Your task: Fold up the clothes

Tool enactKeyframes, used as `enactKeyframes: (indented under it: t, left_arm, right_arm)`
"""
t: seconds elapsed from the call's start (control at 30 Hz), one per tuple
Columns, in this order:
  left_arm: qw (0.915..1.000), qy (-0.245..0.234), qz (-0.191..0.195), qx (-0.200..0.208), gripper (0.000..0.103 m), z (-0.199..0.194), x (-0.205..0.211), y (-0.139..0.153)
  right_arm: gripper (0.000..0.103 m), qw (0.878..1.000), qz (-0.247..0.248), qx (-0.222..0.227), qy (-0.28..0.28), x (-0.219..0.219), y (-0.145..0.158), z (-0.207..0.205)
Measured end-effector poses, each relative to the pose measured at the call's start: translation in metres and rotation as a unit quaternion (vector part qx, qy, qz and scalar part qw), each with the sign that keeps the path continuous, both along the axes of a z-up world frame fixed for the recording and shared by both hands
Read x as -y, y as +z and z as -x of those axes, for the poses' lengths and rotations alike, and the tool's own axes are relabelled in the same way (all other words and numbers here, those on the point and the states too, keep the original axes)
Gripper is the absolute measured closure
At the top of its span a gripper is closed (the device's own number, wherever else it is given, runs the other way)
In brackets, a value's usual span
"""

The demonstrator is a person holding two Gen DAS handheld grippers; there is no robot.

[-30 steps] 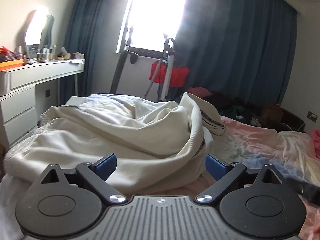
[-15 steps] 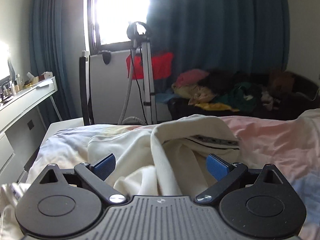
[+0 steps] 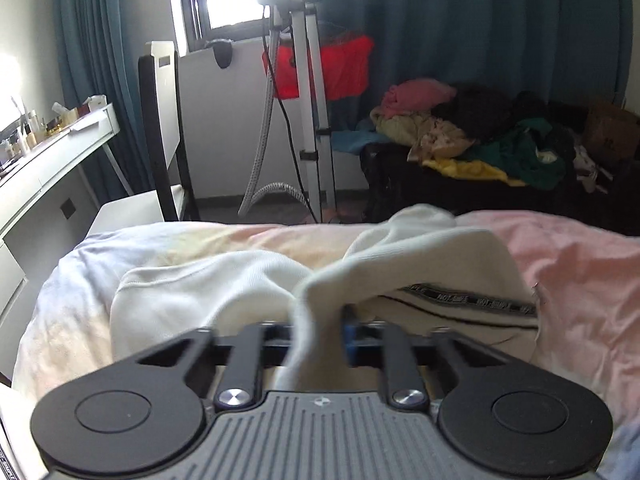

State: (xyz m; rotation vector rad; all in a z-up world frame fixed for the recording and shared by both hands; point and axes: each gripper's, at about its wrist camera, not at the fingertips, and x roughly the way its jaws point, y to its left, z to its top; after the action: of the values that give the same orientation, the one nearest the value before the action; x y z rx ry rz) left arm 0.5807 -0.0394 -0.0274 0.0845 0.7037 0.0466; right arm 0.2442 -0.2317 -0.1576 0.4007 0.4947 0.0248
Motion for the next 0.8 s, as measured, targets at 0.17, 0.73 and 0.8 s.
enactKeyframes:
  t: [0.17, 0.73, 0.8]
  left_arm:
    - [0.9959, -0.072, 0.023, 0.050, 0.098, 0.070, 0.013, 0.045]
    - [0.9828, -0.158, 0.076, 0.057, 0.092, 0.374, 0.022, 0.006]
    - [0.9839, -0.148, 0.085, 0.051, 0.079, 0.399, 0.011, -0.005]
  right_arm:
    - [0.013, 1.000, -0.006, 0.013, -0.013, 0.006, -0.001, -0.001]
    - [0.012, 0.990, -0.105, 0.074, -0.065, 0.051, 0.056, 0.081]
    - [0.012, 0.988, -0.132, 0.071, -0.045, 0.053, 0.058, 0.088]
